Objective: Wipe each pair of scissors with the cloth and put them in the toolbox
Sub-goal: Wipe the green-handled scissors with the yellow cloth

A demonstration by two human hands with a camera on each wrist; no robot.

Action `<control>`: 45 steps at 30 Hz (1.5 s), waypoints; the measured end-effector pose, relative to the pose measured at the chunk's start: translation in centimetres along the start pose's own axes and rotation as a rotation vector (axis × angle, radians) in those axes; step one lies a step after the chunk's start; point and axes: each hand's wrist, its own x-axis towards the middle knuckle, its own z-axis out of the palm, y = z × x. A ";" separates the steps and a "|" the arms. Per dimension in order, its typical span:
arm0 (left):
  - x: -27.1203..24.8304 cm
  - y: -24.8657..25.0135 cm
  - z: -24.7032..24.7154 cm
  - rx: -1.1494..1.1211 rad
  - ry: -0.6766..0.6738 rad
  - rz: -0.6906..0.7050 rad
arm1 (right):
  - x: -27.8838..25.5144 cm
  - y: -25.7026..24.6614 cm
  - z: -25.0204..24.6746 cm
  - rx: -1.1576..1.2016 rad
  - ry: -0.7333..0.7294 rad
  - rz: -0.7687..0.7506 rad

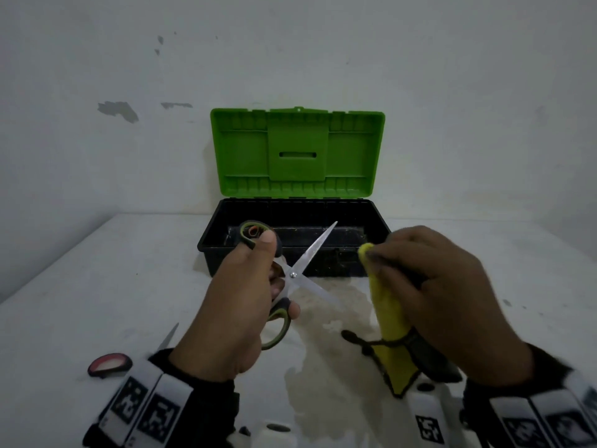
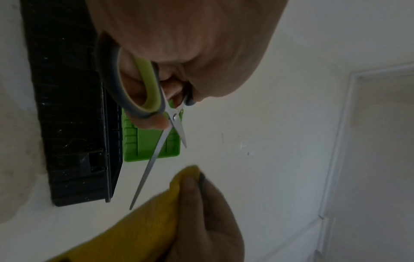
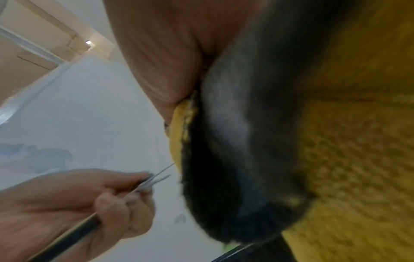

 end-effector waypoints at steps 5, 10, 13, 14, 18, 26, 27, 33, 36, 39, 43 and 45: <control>-0.1 -0.5 0.9 0.074 -0.050 -0.010 | 0.5 -2.2 2.9 -0.020 -0.181 -0.237; -0.5 -0.2 1.1 0.078 -0.064 -0.009 | 0.6 -1.5 3.3 -0.095 -0.119 -0.239; -0.5 -0.1 1.3 0.095 -0.059 -0.008 | 0.6 -1.3 3.1 -0.082 -0.092 -0.196; -0.5 -0.1 1.2 0.101 -0.061 -0.006 | 0.4 -1.6 3.1 -0.092 -0.118 -0.217; -0.6 -0.2 1.2 0.100 -0.081 -0.017 | 0.4 -1.1 2.9 -0.071 -0.092 -0.198; -0.7 0.0 0.6 0.106 -0.091 -0.010 | 0.1 -2.0 3.5 -0.020 -0.083 -0.178; -0.7 0.0 0.6 0.099 -0.095 -0.014 | 0.4 -1.5 3.4 -0.002 -0.024 -0.133; -0.8 -0.1 0.5 0.071 -0.089 -0.010 | -0.5 -2.7 4.1 0.009 -0.013 -0.126; -0.9 0.0 0.6 0.055 -0.112 -0.015 | -0.2 -1.6 3.6 0.020 0.084 -0.061; -1.0 -0.1 0.7 0.047 -0.113 -0.016 | -0.1 -1.2 3.4 0.038 0.150 -0.009; -1.0 -0.1 0.6 0.059 -0.110 -0.005 | -0.9 -2.4 3.8 0.027 0.058 -0.060; -1.2 -0.1 0.5 0.056 -0.115 -0.014 | -0.4 -1.5 3.4 0.036 0.114 -0.019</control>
